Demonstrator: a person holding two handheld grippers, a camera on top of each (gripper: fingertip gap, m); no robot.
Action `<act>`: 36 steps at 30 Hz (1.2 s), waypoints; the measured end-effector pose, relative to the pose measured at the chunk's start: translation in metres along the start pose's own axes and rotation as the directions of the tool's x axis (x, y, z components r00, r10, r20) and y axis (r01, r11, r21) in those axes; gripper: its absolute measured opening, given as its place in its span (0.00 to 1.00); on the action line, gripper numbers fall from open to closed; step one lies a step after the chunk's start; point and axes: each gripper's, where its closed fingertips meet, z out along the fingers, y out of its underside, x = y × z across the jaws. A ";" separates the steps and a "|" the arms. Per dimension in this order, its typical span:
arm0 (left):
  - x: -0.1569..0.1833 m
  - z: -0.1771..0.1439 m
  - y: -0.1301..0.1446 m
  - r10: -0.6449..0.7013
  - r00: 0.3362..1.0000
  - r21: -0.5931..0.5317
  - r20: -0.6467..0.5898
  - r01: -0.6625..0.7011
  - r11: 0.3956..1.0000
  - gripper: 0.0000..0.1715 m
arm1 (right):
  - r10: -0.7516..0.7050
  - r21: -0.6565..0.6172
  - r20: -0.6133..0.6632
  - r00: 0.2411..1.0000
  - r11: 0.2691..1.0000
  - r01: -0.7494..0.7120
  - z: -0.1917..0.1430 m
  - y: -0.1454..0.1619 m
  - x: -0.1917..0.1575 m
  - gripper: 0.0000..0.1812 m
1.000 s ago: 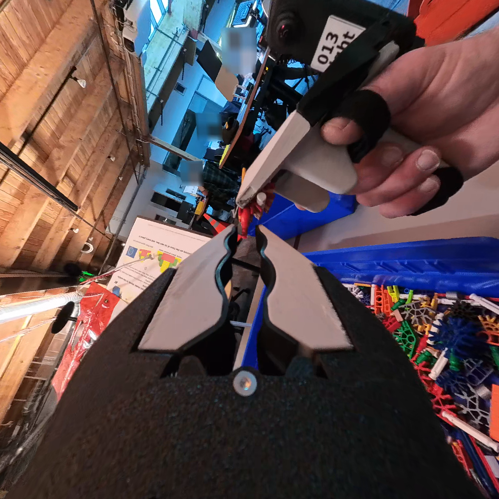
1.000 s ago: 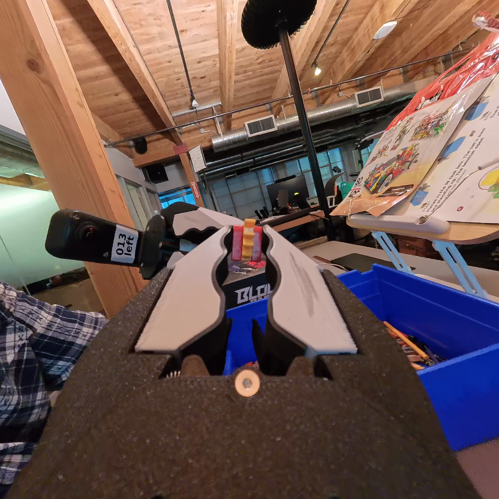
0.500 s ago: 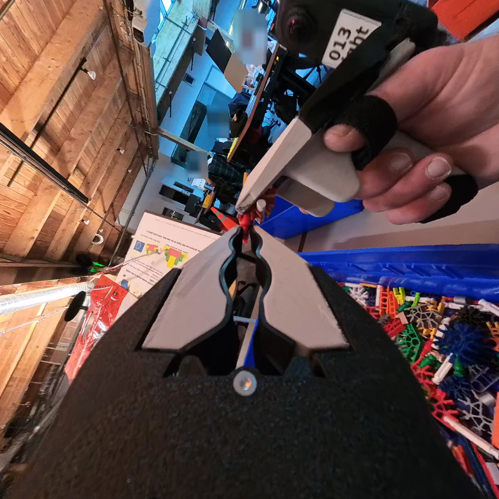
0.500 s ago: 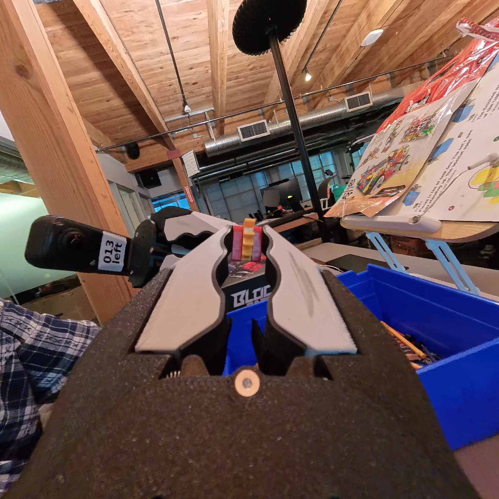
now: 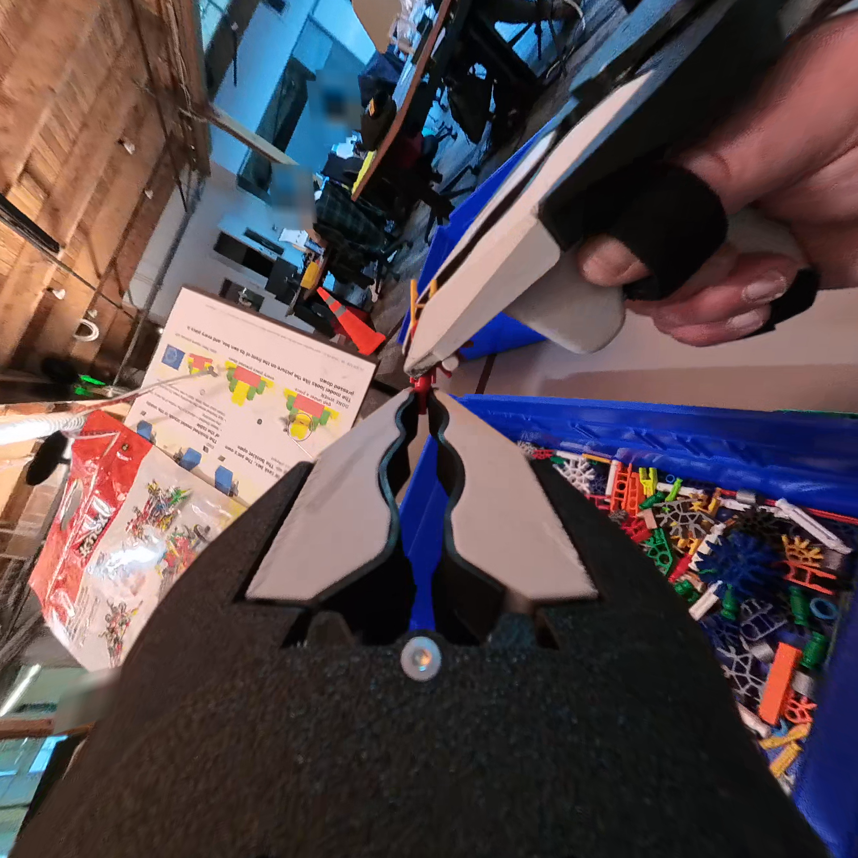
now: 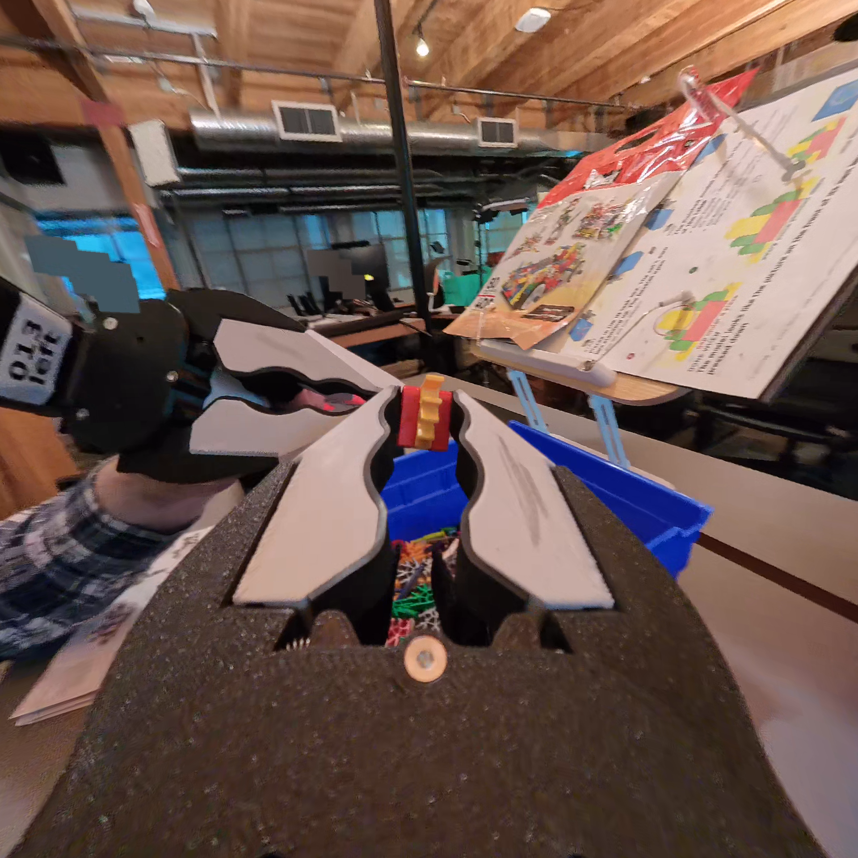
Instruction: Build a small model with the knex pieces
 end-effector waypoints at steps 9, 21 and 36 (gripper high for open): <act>0.003 0.005 0.013 -0.045 0.999 -0.151 0.023 0.048 0.987 0.00 | -0.500 -0.209 -0.264 0.825 0.864 0.457 0.003 0.005 0.005 0.11; -0.006 -0.011 -0.023 -0.277 0.952 0.177 -0.128 0.297 0.938 0.00 | 0.405 0.134 0.269 0.874 0.883 -0.450 -0.010 -0.022 -0.003 0.10; 0.001 -0.010 -0.021 -0.234 0.959 0.196 -0.160 0.263 0.945 0.00 | 0.312 0.162 0.206 0.927 0.924 -0.347 -0.010 -0.023 -0.001 0.10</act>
